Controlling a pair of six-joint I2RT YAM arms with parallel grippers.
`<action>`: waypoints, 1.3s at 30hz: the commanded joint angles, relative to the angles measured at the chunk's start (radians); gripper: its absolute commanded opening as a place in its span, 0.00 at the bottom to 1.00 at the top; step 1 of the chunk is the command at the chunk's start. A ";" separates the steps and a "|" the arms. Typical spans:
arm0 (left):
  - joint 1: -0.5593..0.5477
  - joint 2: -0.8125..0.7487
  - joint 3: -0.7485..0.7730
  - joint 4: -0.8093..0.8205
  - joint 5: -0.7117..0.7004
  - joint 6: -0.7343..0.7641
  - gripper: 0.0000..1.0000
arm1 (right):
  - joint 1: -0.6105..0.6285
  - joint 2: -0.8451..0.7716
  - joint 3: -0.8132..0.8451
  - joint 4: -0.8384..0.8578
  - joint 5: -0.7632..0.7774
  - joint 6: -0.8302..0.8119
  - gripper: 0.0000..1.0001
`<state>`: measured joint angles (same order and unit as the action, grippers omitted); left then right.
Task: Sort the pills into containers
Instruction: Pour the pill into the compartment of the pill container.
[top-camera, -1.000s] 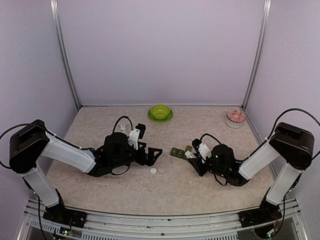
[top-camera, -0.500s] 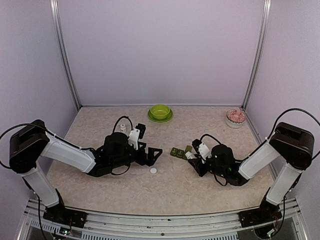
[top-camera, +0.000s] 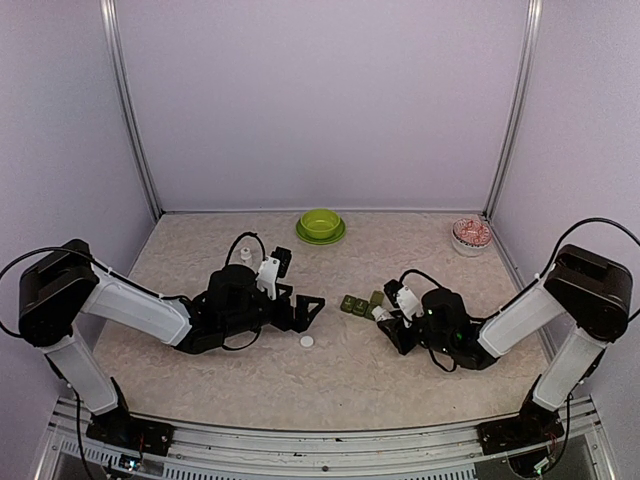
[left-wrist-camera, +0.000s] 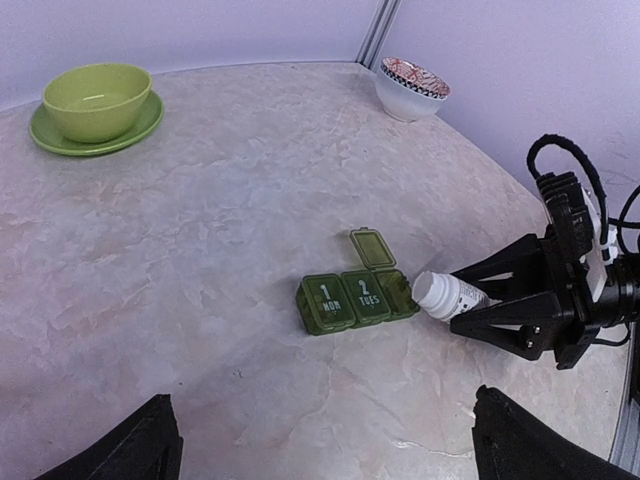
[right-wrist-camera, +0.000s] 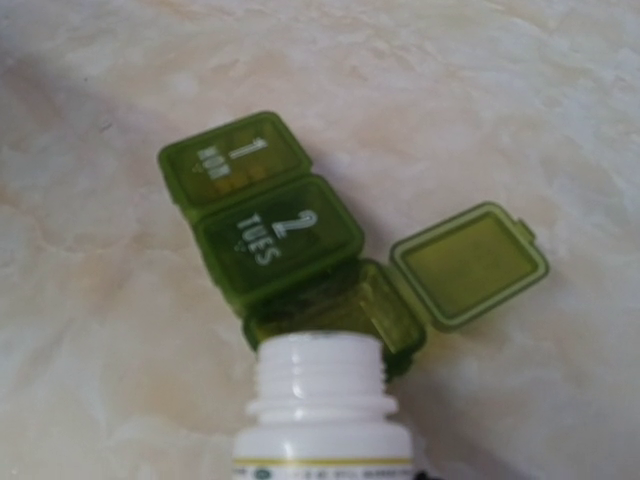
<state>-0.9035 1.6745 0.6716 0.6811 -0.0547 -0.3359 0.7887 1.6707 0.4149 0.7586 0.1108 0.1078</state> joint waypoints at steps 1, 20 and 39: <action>0.006 -0.021 -0.010 0.024 0.015 -0.006 0.99 | -0.012 -0.034 0.027 -0.049 0.006 0.015 0.24; 0.006 -0.022 -0.010 0.024 0.021 -0.008 0.99 | -0.011 -0.059 0.093 -0.204 0.001 0.021 0.24; 0.006 -0.020 -0.010 0.025 0.024 -0.008 0.99 | -0.011 -0.101 0.143 -0.347 -0.009 0.030 0.24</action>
<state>-0.9035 1.6745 0.6716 0.6811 -0.0402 -0.3363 0.7887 1.6020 0.5274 0.4564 0.1089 0.1257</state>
